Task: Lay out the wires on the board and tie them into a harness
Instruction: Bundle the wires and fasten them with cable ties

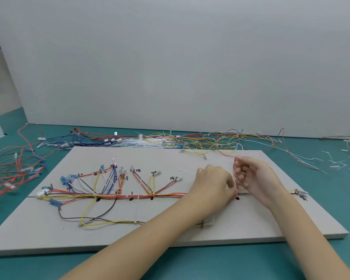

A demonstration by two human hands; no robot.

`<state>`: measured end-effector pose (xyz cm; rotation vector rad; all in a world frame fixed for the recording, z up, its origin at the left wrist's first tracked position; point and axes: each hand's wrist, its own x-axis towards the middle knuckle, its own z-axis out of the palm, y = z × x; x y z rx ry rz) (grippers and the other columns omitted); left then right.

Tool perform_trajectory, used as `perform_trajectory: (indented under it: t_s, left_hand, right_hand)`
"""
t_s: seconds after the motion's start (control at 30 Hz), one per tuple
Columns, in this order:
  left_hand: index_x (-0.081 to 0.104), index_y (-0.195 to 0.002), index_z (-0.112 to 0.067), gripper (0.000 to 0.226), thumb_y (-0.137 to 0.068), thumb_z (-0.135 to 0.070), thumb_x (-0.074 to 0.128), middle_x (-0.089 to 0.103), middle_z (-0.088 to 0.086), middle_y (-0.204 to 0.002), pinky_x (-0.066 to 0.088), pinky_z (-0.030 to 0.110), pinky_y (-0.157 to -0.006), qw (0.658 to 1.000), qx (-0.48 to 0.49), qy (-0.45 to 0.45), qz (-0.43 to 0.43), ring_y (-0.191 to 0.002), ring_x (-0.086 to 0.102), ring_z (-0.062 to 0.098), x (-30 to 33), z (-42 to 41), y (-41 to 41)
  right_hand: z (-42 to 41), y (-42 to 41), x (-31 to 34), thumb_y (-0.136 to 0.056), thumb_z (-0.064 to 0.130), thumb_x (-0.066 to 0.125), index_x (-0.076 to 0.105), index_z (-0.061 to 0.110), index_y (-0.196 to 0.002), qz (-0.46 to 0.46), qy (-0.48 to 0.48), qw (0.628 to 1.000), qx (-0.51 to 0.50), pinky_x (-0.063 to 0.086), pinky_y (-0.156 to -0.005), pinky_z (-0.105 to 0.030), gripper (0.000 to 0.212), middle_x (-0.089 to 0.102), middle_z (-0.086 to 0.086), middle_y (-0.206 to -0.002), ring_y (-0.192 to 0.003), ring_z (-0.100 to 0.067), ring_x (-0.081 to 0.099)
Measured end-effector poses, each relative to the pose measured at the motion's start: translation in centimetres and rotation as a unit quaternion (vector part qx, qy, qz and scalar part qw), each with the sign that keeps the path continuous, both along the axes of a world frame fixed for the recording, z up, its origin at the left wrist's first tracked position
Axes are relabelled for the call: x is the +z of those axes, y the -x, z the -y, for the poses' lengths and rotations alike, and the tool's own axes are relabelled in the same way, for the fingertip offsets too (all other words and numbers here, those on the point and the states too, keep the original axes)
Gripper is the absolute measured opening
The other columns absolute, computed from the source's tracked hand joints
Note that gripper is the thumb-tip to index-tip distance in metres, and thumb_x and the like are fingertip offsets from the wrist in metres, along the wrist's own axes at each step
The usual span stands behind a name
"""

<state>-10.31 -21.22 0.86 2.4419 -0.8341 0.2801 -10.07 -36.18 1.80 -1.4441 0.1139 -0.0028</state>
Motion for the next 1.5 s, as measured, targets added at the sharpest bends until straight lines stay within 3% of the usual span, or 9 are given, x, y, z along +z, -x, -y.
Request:
perform_trajectory:
  t_s: [0.23, 0.4, 0.5, 0.6, 0.77, 0.9, 1.13, 1.3, 1.5]
  left_hand:
    - [0.074, -0.084, -0.016, 0.017, -0.09, -0.024, 0.061, 0.065, -0.006, -0.078, 0.048, 0.037, -0.085, 0.99, 0.039, 0.138, 0.016, -0.091, 0.06, 0.023, 6.8, -7.5, -1.4]
    - [0.074, -0.081, -0.021, 0.018, -0.088, -0.036, 0.066, 0.064, -0.016, -0.064, 0.039, 0.014, -0.049, 0.989, 0.056, 0.009, -0.138, -0.057, 0.054, -0.004, 7.4, -13.3, -3.7]
    - [0.071, -0.088, -0.021, 0.021, -0.091, -0.04, 0.061, 0.067, -0.009, -0.085, 0.049, 0.026, -0.074, 0.987, 0.071, -0.005, -0.145, -0.086, 0.061, 0.007, 4.2, -14.3, -4.0]
    - [0.066, -0.103, -0.028, 0.021, -0.094, -0.041, 0.052, 0.052, -0.009, -0.098, 0.042, 0.036, -0.095, 0.986, 0.114, -0.063, -0.107, -0.108, 0.047, 0.018, 0.2, -14.5, -3.7]
    - [0.057, -0.112, -0.034, 0.023, -0.095, -0.045, 0.047, 0.041, -0.008, -0.105, 0.036, 0.036, -0.094, 0.984, 0.134, -0.093, -0.073, -0.111, 0.039, 0.019, -2.0, -14.8, -3.7]
    - [0.056, -0.113, -0.034, 0.022, -0.096, -0.042, 0.044, 0.041, -0.008, -0.109, 0.036, 0.036, -0.092, 0.984, 0.139, -0.094, -0.057, -0.11, 0.04, 0.02, -2.2, -14.6, -3.7]
    - [0.055, -0.116, -0.033, 0.024, -0.097, -0.041, 0.043, 0.044, -0.005, -0.115, 0.036, 0.036, -0.093, 0.985, 0.136, -0.095, -0.051, -0.11, 0.039, 0.019, -2.3, -14.7, -3.5]
    - [0.055, -0.116, -0.032, 0.025, -0.098, -0.041, 0.041, 0.045, -0.005, -0.116, 0.036, 0.035, -0.092, 0.984, 0.141, -0.101, -0.045, -0.11, 0.039, 0.019, -2.3, -14.6, -3.5]
    - [0.055, -0.117, -0.032, 0.025, -0.098, -0.041, 0.041, 0.044, -0.005, -0.116, 0.036, 0.035, -0.092, 0.984, 0.138, -0.102, -0.046, -0.11, 0.039, 0.019, -2.1, -14.6, -3.3]
  right_hand:
    - [-0.5, 0.2, 0.8, -0.09, 0.02, 0.055, 0.065, 0.009, -0.078, 0.076, 0.046, 0.985, -0.145, 0.032, -0.052, -0.026, 0.019, 0.059, -0.001, -0.065, -0.054, -0.013, 0.048]
    - [-1.4, 0.6, 1.0, -0.089, 0.012, 0.057, 0.067, 0.005, -0.079, 0.136, 0.152, 0.967, -0.153, 0.04, -0.057, -0.025, 0.016, 0.061, -0.006, -0.068, -0.06, -0.013, 0.051]
    - [-2.0, 0.4, 0.8, -0.092, 0.012, 0.053, 0.068, 0.003, -0.079, 0.153, 0.229, 0.954, -0.12, 0.043, -0.058, -0.015, 0.023, 0.063, -0.006, -0.071, -0.062, -0.006, 0.055]
    - [-1.3, 0.0, 0.4, -0.093, 0.013, 0.049, 0.069, 0.007, -0.079, 0.125, 0.304, 0.935, -0.135, 0.047, -0.067, -0.033, 0.025, 0.066, -0.007, -0.077, -0.071, -0.018, 0.057]
    - [0.9, 0.0, -0.7, -0.086, 0.013, 0.06, 0.068, 0.018, -0.078, 0.037, 0.454, 0.88, -0.138, 0.042, -0.061, -0.026, 0.012, 0.066, 0.001, -0.075, -0.073, -0.019, 0.059]
    - [1.0, -0.2, -1.1, -0.086, 0.016, 0.062, 0.069, 0.014, -0.071, -0.024, 0.458, 0.883, -0.098, 0.05, -0.072, -0.034, 0.017, 0.069, -0.005, -0.073, -0.075, -0.024, 0.063]
    - [0.2, 0.0, -1.1, -0.082, 0.027, 0.074, 0.064, 0.019, -0.073, -0.034, 0.504, 0.861, -0.064, 0.035, -0.054, -0.025, 0.015, 0.061, 0.003, -0.069, -0.065, -0.011, 0.054]
    - [-0.2, -0.4, -1.2, -0.088, 0.017, 0.062, 0.063, 0.017, -0.08, -0.051, 0.551, 0.829, -0.081, 0.045, -0.067, -0.027, 0.008, 0.063, 0.004, -0.075, -0.079, -0.019, 0.061]
    - [-0.3, -0.6, -1.5, -0.091, 0.023, 0.058, 0.061, 0.017, -0.088, -0.052, 0.594, 0.793, -0.121, 0.039, -0.069, -0.029, 0.007, 0.058, 0.0, -0.086, -0.085, -0.022, 0.055]
